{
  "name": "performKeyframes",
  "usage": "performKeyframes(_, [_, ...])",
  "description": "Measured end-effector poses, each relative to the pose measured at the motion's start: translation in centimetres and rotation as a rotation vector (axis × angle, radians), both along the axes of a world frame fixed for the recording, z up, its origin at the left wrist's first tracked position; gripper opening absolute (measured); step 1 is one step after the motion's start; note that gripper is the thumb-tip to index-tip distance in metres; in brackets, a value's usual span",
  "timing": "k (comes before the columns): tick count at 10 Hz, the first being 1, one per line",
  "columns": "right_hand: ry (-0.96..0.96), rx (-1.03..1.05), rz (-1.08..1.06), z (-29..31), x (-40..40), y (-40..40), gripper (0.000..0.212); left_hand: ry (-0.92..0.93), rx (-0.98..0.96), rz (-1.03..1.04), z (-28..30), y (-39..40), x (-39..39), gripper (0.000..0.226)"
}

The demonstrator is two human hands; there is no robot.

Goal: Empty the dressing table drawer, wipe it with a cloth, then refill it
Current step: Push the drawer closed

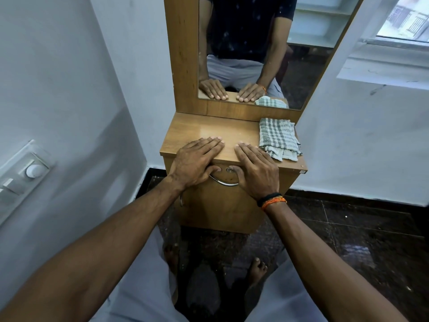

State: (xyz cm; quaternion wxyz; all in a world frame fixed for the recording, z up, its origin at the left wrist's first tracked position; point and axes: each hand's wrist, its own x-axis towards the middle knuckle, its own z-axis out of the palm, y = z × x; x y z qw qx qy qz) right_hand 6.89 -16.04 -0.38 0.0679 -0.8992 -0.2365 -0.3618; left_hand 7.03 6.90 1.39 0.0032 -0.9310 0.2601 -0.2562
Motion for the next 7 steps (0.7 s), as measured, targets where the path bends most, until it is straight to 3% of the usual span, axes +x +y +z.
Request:
performKeyframes(3, [0.018, -0.004, -0.013, 0.6, -0.4, 0.3, 0.049, 0.052, 0.003, 0.055, 0.4, -0.4, -0.6, 0.072])
performKeyframes(5, [0.132, 0.074, 0.003, 2.0, -1.4, 0.6, 0.054, 0.142, 0.0, 0.074, 1.2, -1.0, -1.1, 0.074])
performKeyframes(6, [0.19, 0.236, 0.046, 2.9, -1.2, 0.6, 0.05, 0.254, -0.193, 0.035, 2.8, -1.2, -1.0, 0.068])
performKeyframes(7, [0.095, 0.327, 0.024, 4.0, -0.2, 0.9, 0.042, 0.283, -0.315, -0.021, 4.4, -1.3, -0.2, 0.061])
